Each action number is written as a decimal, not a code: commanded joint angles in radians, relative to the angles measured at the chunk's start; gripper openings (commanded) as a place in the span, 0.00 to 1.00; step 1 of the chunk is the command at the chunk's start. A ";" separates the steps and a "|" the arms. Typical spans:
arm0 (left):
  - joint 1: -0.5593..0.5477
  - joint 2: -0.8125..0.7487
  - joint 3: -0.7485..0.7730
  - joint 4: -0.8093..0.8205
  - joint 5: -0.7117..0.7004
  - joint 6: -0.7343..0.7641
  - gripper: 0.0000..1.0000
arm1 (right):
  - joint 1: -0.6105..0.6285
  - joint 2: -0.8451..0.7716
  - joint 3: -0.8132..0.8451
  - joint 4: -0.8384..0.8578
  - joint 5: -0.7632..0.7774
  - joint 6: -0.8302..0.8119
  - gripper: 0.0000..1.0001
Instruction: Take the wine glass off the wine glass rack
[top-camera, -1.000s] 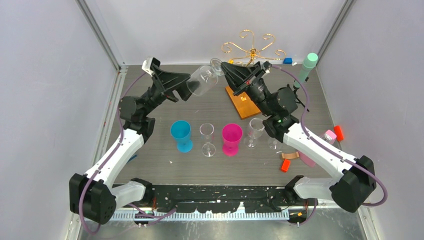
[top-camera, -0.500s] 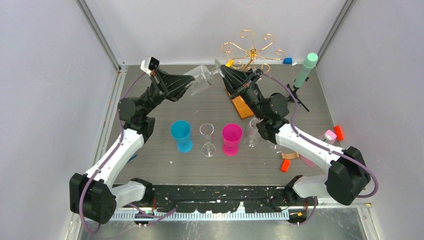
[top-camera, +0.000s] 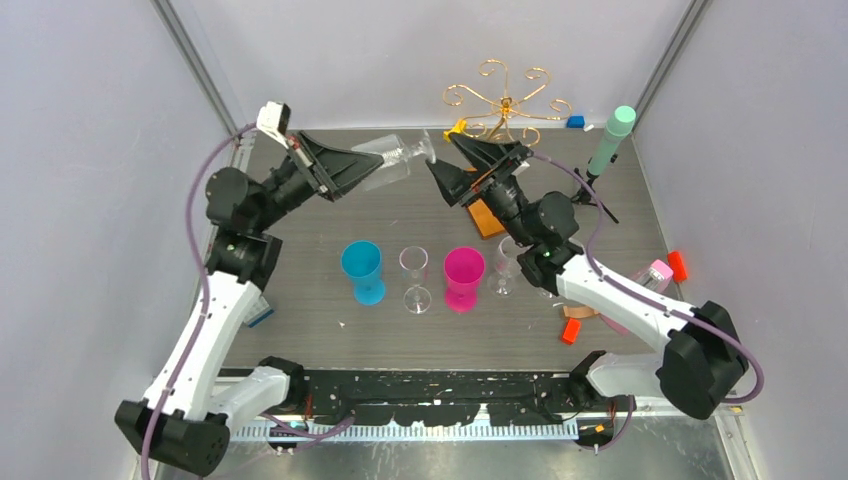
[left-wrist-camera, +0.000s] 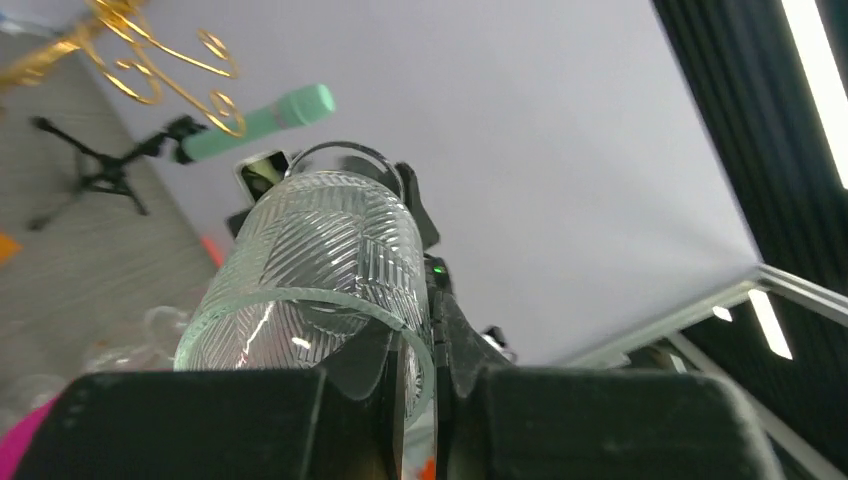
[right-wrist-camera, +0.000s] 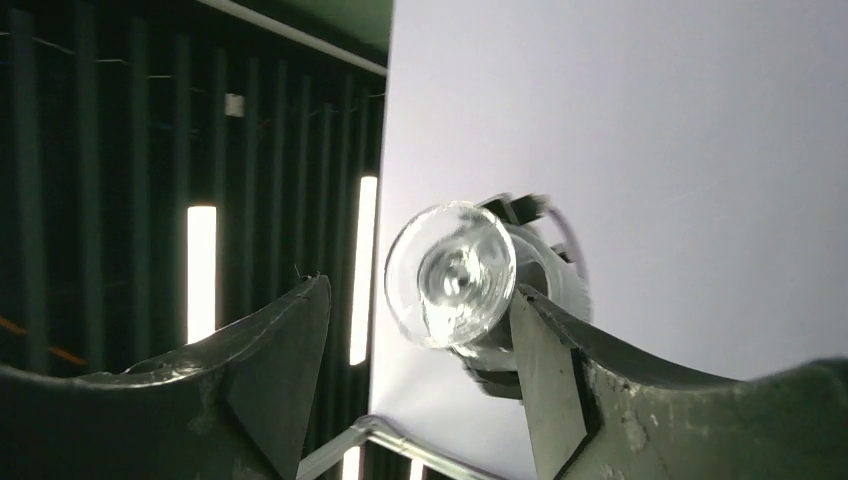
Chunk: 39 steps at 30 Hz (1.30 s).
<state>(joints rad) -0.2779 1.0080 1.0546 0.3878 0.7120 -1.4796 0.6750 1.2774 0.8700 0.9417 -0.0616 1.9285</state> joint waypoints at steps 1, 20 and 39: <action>0.031 -0.072 0.202 -0.576 -0.173 0.504 0.00 | 0.000 -0.133 0.018 -0.218 0.045 -0.201 0.72; 0.032 0.149 0.255 -1.368 -0.771 1.217 0.00 | 0.000 -0.290 0.244 -1.146 0.291 -0.821 0.72; 0.085 0.342 -0.020 -1.218 -0.739 1.083 0.00 | 0.000 -0.444 0.161 -1.255 0.380 -0.835 0.71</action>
<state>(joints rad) -0.2001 1.3563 1.0519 -0.9264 -0.0326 -0.3443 0.6765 0.8635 1.0336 -0.3115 0.2676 1.1149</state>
